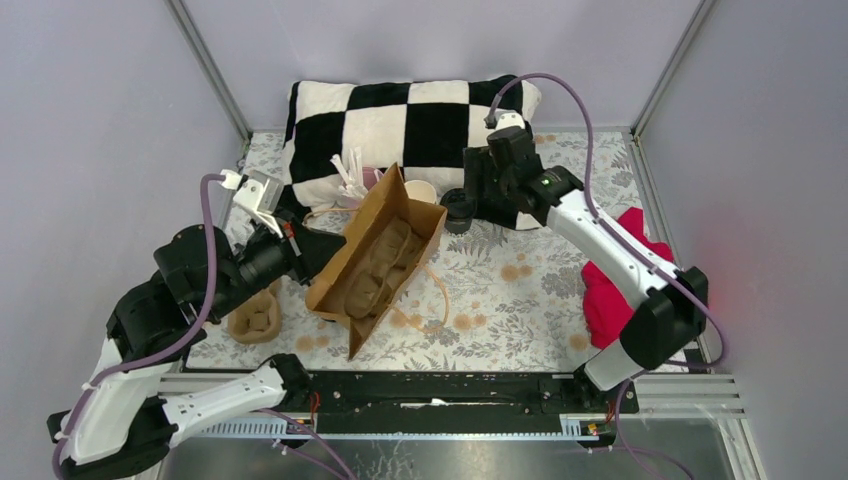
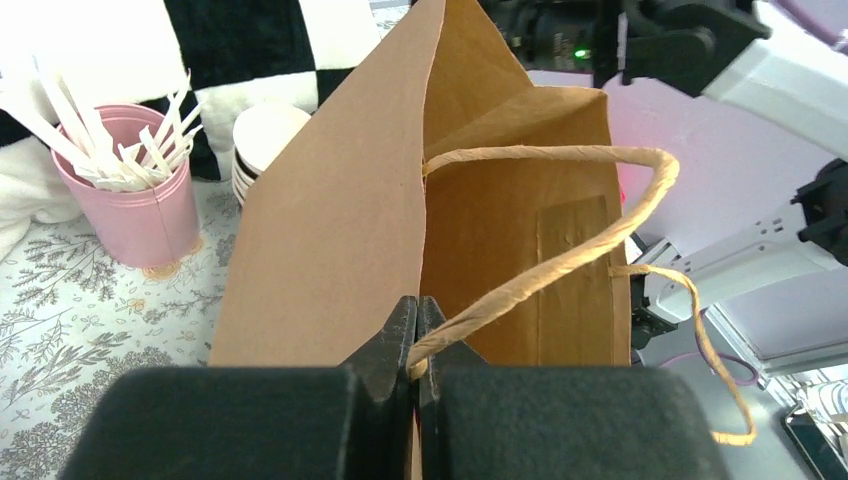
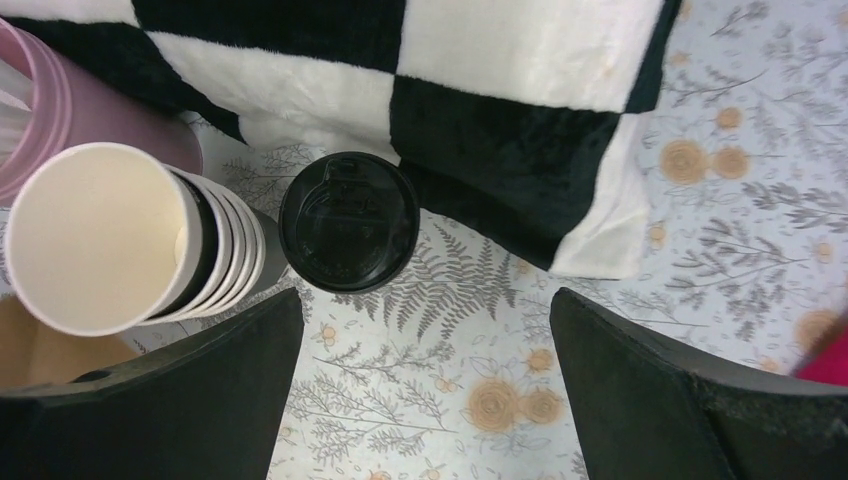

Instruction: Pack the takeout coffee

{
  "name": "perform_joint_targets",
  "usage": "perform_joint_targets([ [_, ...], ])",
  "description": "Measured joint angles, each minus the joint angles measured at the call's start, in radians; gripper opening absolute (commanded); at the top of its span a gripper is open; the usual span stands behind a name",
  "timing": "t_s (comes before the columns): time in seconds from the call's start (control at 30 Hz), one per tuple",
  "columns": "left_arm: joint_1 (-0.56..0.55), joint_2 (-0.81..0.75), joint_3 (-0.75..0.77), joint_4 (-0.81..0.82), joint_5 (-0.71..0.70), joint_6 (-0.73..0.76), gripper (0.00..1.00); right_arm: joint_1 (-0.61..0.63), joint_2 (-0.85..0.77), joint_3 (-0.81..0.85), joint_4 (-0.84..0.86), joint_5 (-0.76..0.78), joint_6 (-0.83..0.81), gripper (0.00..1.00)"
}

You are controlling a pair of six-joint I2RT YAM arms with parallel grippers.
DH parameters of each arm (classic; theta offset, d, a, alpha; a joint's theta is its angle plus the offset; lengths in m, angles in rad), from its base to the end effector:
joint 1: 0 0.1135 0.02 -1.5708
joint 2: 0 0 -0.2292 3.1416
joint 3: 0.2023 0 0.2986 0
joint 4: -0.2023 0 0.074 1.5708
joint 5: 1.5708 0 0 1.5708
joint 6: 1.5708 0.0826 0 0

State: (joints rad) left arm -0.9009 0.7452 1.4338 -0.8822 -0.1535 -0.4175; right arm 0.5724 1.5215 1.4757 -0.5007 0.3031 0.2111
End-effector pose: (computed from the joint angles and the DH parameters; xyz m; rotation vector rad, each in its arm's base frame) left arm 0.1291 -0.1427 0.4712 0.3260 1.8068 -0.8122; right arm 0.3784 0.2145 0.3095 -0.1986 2.0840 0.1533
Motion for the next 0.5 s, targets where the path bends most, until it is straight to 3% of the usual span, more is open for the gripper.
perform_joint_targets([
  [0.5, 0.000, -0.043, 0.069, -0.046, 0.030, -0.009, 0.00, -0.003, 0.283, 0.023, 0.081, -0.092, 0.040, 1.00],
])
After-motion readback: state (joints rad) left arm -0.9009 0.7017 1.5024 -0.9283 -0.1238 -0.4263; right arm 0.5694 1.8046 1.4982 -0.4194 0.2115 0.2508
